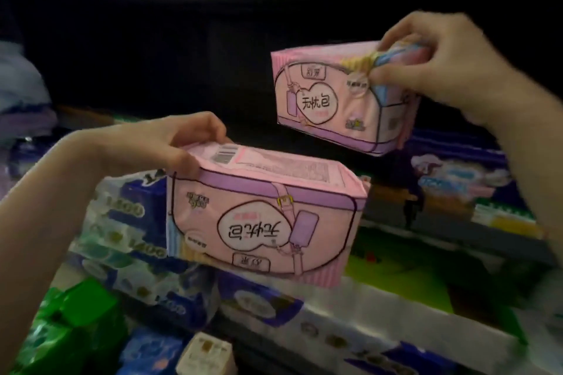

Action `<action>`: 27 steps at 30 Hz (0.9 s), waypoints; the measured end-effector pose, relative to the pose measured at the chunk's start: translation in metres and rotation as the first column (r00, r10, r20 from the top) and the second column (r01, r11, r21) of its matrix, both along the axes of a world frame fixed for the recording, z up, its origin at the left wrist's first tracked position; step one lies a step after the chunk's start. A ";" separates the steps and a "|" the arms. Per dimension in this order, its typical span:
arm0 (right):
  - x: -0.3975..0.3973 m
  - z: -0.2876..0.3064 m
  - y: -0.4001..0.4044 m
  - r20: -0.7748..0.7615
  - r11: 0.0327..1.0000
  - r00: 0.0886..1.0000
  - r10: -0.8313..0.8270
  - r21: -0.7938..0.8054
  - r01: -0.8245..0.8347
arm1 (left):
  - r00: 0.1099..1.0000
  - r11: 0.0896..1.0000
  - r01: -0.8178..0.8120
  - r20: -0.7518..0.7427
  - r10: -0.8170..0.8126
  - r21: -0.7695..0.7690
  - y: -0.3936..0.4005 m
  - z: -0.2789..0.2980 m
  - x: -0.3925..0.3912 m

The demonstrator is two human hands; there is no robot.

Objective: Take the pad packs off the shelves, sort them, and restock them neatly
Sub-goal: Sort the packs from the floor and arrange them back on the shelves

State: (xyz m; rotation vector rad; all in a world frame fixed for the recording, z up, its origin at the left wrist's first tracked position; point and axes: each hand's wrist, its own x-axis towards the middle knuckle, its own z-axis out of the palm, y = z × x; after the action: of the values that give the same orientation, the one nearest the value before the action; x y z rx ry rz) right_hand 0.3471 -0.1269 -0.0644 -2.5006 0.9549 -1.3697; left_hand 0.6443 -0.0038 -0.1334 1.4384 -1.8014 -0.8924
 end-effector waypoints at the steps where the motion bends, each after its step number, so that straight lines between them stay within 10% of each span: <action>1: 0.009 -0.005 -0.015 -0.060 0.997 0.996 -0.070 -0.025 0.068 | 1.000 1.000 -0.013 0.006 0.014 -0.017 -0.002 0.006 0.000; 5: 0.037 -0.038 -0.068 -0.507 0.980 0.838 -0.200 -0.093 0.177 | 0.997 0.995 -0.073 0.004 0.073 -0.063 -0.014 0.016 0.004; 11: 0.038 -0.055 -0.092 -0.684 0.925 0.645 -0.342 -0.124 0.359 | 0.996 0.990 -0.083 -0.039 0.079 -0.112 -0.028 0.021 0.022; 16: 0.033 -0.046 -0.052 -0.022 0.972 0.999 -0.048 0.227 0.052 | 0.974 0.969 -0.070 -0.226 0.015 -0.237 -0.043 0.031 0.018; 18: 0.026 -0.039 -0.027 0.291 0.849 0.937 0.194 0.429 -0.308 | 0.952 0.959 -0.076 -0.304 -0.012 -0.274 -0.054 0.034 0.010; 22: 0.014 -0.040 -0.010 -0.031 0.954 0.992 0.126 0.278 -0.112 | 0.968 0.936 -0.061 -0.249 -0.029 -0.345 -0.086 0.042 -0.014; 27: 0.020 -0.072 -0.026 -0.147 0.948 0.948 -0.284 0.103 0.300 | 0.938 0.892 -0.034 0.294 0.184 -0.452 -0.128 0.047 -0.041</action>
State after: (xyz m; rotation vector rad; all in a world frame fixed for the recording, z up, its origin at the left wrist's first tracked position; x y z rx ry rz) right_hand 0.3674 -0.1531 -0.1364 -2.4534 1.4415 -1.1832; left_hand 0.6029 -0.1316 -0.0868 1.4247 -1.9745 -0.1585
